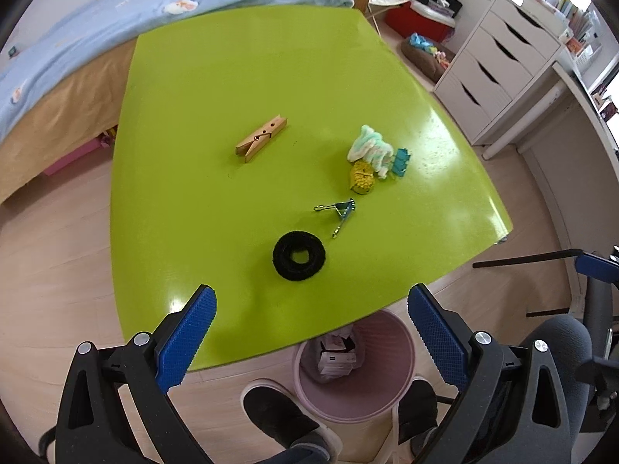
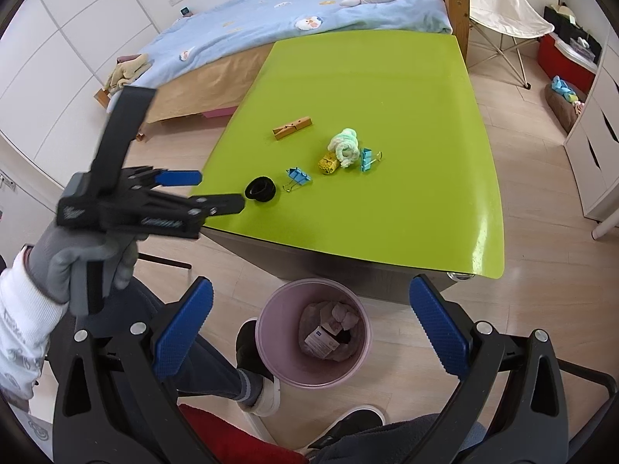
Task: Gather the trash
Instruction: 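Lower the left tool and grasp the black hair tie, then lift the hair tie with the left tool while the right tool grasps the teal binder clip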
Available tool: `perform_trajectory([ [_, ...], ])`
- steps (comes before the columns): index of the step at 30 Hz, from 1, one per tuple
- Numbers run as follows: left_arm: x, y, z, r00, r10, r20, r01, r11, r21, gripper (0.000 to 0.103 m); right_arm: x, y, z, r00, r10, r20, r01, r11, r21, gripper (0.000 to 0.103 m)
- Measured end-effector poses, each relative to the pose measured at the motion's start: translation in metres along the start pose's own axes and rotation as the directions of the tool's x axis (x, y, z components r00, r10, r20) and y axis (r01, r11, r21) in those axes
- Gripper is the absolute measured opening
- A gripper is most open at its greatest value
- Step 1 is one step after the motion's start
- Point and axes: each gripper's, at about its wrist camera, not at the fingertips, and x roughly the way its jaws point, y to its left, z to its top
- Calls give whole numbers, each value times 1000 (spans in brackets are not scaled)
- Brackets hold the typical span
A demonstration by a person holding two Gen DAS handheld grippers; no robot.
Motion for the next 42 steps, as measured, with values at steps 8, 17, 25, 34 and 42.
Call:
perform_trajectory([
  [8, 30, 6, 16, 997, 48, -63, -47, 999, 9, 95, 3, -5, 0, 1000, -8, -8, 8, 1000, 9, 99],
  [17, 49, 4, 17, 993, 73, -89, -72, 997, 19, 67, 7, -9, -1, 1000, -13, -17, 14, 1000, 16, 99],
  [25, 48, 5, 15, 992, 105, -67, -103, 994, 35, 28, 11, -10, 4, 1000, -16, -16, 17, 1000, 11, 99],
  [34, 33, 6, 14, 994, 102, -33, -101, 994, 33, 27, 22, -15, 25, 999, -35, -8, 35, 999, 4, 99],
  [42, 15, 6, 14, 996, 93, 9, -93, 995, 25, 27, 47, -32, 71, 998, -53, -19, 53, 998, 26, 99],
])
